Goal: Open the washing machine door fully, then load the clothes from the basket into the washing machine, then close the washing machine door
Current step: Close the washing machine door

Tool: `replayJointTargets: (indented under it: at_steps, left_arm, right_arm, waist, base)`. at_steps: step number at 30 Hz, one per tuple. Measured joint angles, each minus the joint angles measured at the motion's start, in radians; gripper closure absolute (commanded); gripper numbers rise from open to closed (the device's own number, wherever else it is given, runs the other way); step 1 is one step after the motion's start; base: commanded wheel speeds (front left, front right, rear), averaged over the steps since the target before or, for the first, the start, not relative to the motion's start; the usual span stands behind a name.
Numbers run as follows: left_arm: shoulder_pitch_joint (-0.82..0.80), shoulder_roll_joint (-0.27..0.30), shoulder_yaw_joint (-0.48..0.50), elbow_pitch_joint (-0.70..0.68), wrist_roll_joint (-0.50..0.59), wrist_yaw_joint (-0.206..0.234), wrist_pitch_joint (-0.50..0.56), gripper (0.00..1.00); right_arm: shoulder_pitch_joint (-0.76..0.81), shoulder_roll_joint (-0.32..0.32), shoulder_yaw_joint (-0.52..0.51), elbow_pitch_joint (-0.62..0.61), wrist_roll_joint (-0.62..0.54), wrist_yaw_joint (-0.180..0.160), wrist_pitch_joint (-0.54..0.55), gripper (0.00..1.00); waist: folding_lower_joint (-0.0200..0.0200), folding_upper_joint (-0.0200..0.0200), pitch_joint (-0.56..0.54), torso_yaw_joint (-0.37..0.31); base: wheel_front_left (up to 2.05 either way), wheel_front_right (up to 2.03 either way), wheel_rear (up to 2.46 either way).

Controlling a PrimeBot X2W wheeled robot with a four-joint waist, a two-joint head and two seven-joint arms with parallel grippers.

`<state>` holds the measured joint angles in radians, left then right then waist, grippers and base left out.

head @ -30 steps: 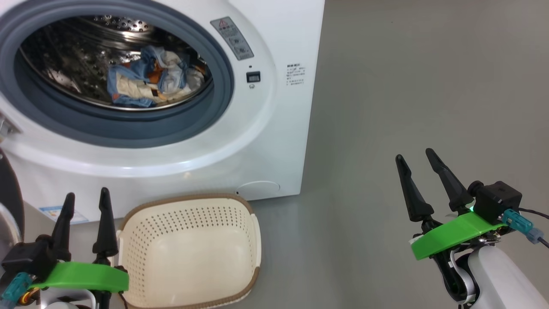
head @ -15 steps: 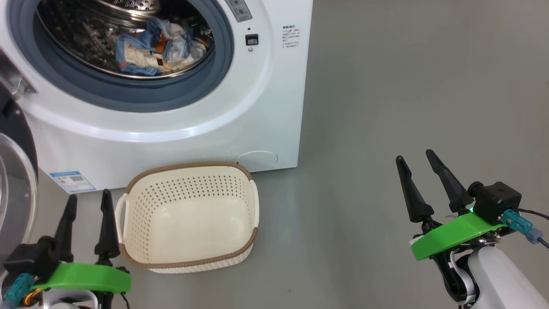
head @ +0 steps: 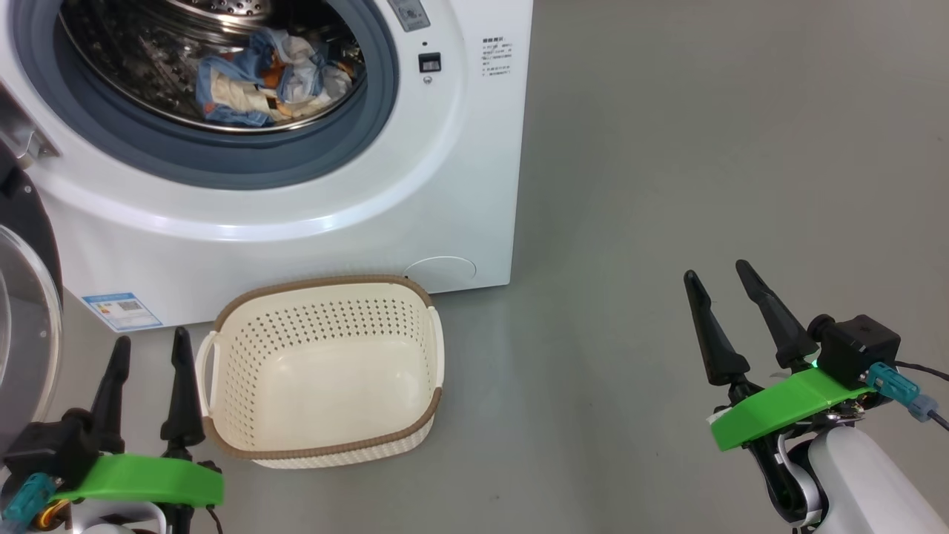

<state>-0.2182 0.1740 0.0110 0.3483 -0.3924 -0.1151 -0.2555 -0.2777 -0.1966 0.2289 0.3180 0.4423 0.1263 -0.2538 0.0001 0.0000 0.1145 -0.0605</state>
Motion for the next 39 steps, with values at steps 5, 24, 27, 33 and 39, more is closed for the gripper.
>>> replayJointTargets:
  at_steps: [5,24,27,33,39]
  left_arm:
    - [0.0,-0.003,0.004,0.0,0.007,0.0,0.0,0.0]
    - [-0.002,-0.01,0.012,0.009,0.028,-0.005,0.0,0.0]
    - [-0.002,-0.012,0.015,0.013,0.035,0.002,0.0,0.0]
    - [-0.002,-0.02,0.019,0.017,0.052,0.011,0.0,0.0]
    - [-0.002,-0.035,0.022,0.017,0.059,0.012,0.0,0.0]
  right_arm:
    - [0.0,0.0,0.0,0.0,0.0,0.0,0.0,0.0]
    - [0.0,0.0,-0.001,0.001,0.0,0.0,0.0,0.0]
    - [0.0,0.0,0.0,0.002,0.002,0.0,0.0,0.0]
    - [0.0,0.0,0.005,0.008,0.003,0.0,0.0,0.0]
    - [0.0,-0.005,0.015,0.016,0.003,0.0,0.0,0.0]
  waist:
    - [0.0,0.0,0.001,0.0]
    - [0.0,0.0,0.002,0.051]
    - [0.0,0.0,0.003,0.075]
    - [0.0,0.0,0.001,0.132]
    - [0.0,0.0,-0.007,0.195]
  base:
    - [0.0,0.0,0.0]
    - [0.0,0.0,0.0]
    - [0.0,0.0,0.0]
    - [0.0,0.0,0.0]
    - [0.0,0.0,0.0]
